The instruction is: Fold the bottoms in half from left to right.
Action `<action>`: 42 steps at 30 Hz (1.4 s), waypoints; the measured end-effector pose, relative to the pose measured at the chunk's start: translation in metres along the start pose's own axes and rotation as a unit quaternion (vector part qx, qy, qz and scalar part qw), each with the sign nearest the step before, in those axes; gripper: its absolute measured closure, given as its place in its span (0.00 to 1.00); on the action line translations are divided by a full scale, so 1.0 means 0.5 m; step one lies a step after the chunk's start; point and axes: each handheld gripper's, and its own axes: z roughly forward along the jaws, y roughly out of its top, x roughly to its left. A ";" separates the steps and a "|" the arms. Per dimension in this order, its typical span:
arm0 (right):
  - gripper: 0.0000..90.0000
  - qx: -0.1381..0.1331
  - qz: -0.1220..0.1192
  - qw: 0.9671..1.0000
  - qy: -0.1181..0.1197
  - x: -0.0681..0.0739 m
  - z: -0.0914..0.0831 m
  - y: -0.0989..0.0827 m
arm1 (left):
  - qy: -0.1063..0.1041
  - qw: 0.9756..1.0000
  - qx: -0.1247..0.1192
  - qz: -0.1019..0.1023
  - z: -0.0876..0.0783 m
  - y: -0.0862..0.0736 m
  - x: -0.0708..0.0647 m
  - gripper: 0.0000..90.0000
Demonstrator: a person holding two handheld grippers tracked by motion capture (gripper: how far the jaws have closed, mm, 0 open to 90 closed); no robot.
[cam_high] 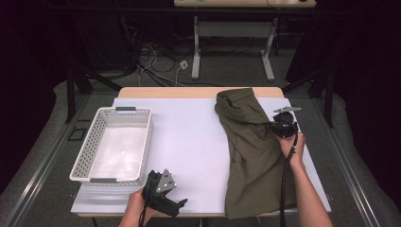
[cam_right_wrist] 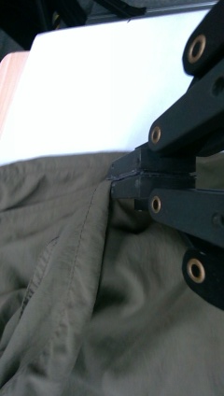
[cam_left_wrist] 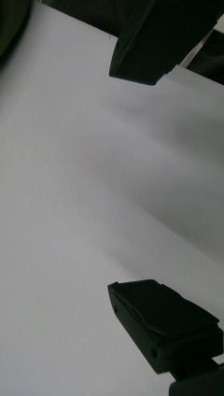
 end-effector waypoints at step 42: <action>0.99 -0.028 -0.060 0.998 0.024 0.076 0.040 0.084 | -0.004 1.000 0.002 0.001 0.006 0.002 -0.004 0.00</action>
